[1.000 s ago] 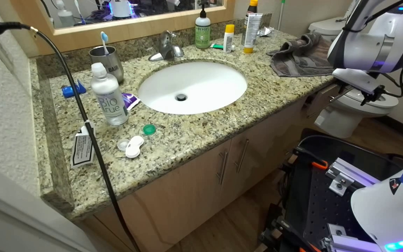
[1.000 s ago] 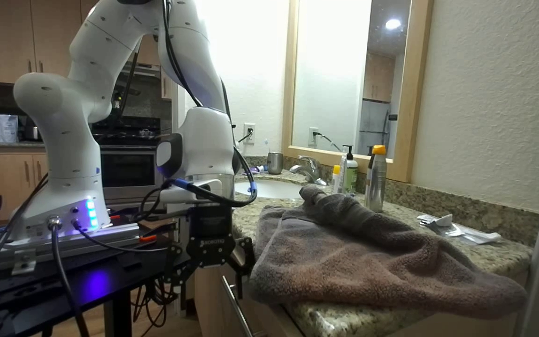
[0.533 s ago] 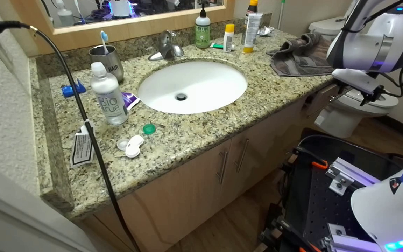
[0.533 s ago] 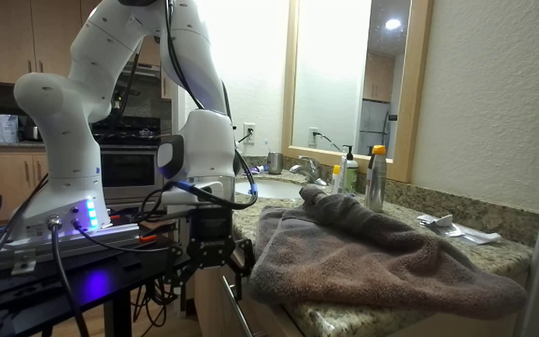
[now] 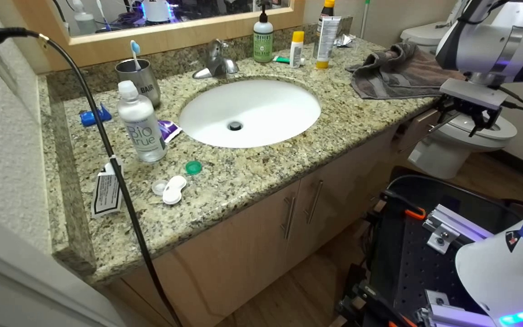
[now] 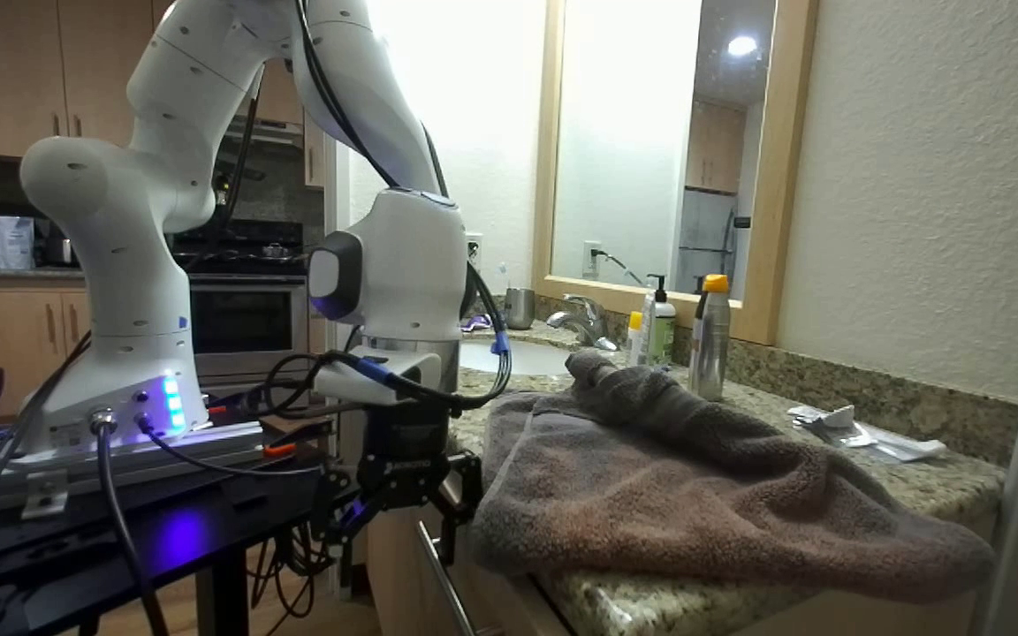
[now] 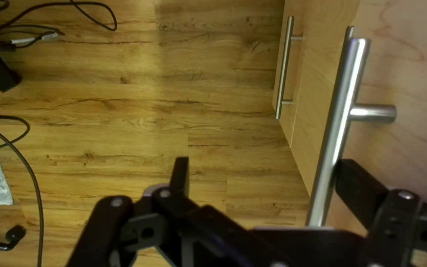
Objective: Open the top drawer below the towel
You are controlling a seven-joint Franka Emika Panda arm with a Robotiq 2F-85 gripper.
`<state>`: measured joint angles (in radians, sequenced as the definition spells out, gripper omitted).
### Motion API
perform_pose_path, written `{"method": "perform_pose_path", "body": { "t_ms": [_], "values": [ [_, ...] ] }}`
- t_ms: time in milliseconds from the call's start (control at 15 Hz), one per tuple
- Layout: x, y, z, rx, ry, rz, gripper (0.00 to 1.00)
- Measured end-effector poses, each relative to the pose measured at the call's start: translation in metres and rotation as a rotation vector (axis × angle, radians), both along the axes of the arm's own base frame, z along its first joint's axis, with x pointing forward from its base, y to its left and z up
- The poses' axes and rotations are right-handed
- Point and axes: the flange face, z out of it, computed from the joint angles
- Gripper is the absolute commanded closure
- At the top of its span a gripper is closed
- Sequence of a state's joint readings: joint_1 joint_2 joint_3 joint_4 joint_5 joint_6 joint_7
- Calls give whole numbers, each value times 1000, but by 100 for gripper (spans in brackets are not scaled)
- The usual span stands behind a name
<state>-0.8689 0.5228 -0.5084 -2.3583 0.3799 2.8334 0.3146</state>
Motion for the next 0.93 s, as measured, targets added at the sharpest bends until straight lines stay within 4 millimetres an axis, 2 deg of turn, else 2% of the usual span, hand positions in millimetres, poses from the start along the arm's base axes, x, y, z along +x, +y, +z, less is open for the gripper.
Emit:
{"method": "perform_pose_path", "body": {
  "t_ms": [267, 533, 733, 933],
  "values": [
    [-8, -16, 1, 90, -30, 45, 0],
    [-11, -23, 1, 118, -31, 109, 0],
    [-13, -26, 2, 110, 19, 173, 0],
    [-26, -29, 5, 95, 107, 224, 0]
  ]
}}
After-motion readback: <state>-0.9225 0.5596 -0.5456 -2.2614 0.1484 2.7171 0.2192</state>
